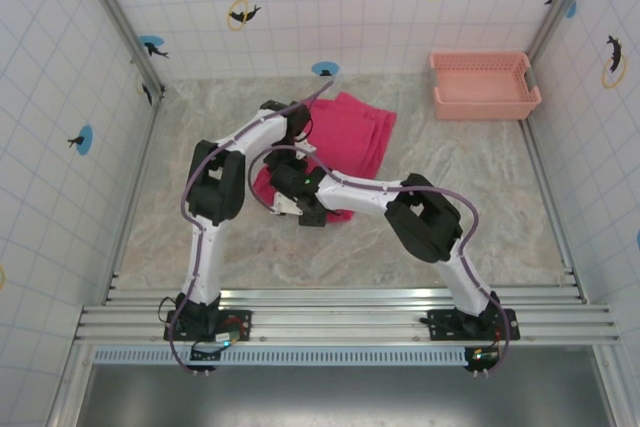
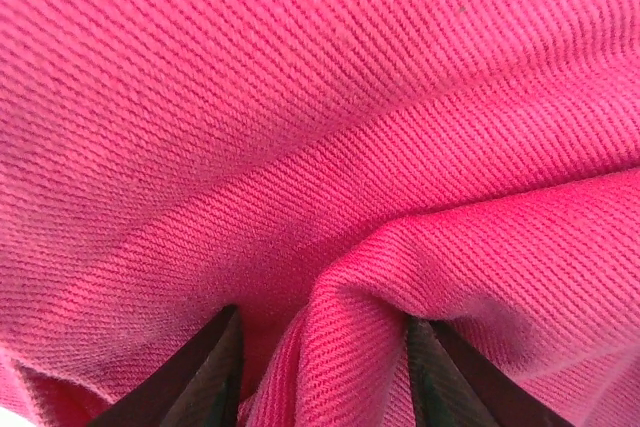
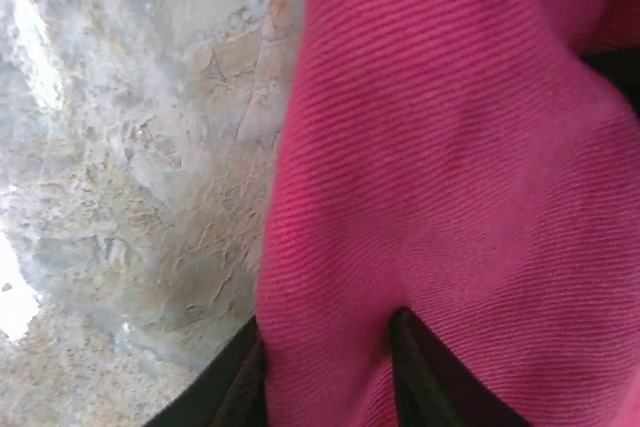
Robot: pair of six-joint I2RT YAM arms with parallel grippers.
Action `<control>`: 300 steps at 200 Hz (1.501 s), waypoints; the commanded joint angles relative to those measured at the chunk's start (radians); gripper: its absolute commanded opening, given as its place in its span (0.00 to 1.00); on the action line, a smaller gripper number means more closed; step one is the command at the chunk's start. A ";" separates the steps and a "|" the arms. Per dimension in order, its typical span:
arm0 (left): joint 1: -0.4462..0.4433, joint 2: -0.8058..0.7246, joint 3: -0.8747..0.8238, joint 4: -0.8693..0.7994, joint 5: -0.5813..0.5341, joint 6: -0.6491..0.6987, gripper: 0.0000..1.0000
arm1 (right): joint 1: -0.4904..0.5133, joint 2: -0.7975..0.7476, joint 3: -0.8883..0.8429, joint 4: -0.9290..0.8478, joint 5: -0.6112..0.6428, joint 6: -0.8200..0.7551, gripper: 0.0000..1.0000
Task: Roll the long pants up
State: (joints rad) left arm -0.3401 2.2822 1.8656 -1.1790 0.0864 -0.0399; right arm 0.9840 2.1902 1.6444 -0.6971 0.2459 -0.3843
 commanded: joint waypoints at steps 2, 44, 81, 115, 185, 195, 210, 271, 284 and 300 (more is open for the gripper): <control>-0.001 0.051 0.011 -0.034 0.059 0.012 0.49 | -0.036 0.079 0.012 -0.021 -0.072 -0.023 0.21; 0.055 -0.001 0.015 -0.072 0.097 0.008 0.61 | -0.101 0.043 0.063 -0.119 -0.297 -0.025 0.09; 0.127 -0.070 0.034 -0.062 0.109 -0.048 0.97 | -0.143 0.043 0.153 -0.285 -0.616 0.006 0.00; 0.161 -0.132 0.101 -0.057 0.038 -0.061 0.97 | -0.171 0.032 0.210 -0.421 -0.843 0.065 0.00; 0.161 -0.249 0.074 -0.058 -0.048 -0.029 0.97 | -0.329 0.047 0.308 -0.599 -1.355 0.263 0.03; 0.159 -0.269 0.047 -0.052 -0.045 -0.030 0.97 | -0.361 0.064 0.310 -0.579 -1.385 0.312 0.03; 0.160 -0.292 0.006 -0.045 -0.031 -0.033 0.97 | -0.407 0.091 0.313 -0.565 -1.379 0.353 0.03; 0.110 -0.325 -0.046 -0.066 -0.054 -0.029 0.97 | -0.524 0.115 0.152 -0.471 -1.258 0.403 0.03; 0.089 -0.315 -0.034 -0.074 -0.058 -0.035 0.97 | -0.528 0.126 0.120 -0.465 -1.223 0.392 0.03; 0.064 -0.299 -0.011 -0.090 -0.053 -0.042 0.97 | -0.523 0.143 0.096 -0.458 -1.176 0.388 0.04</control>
State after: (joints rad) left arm -0.2428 1.9930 1.8206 -1.2217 0.0429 -0.0788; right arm 0.4522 2.2993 1.7790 -1.1675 -1.0195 -0.0059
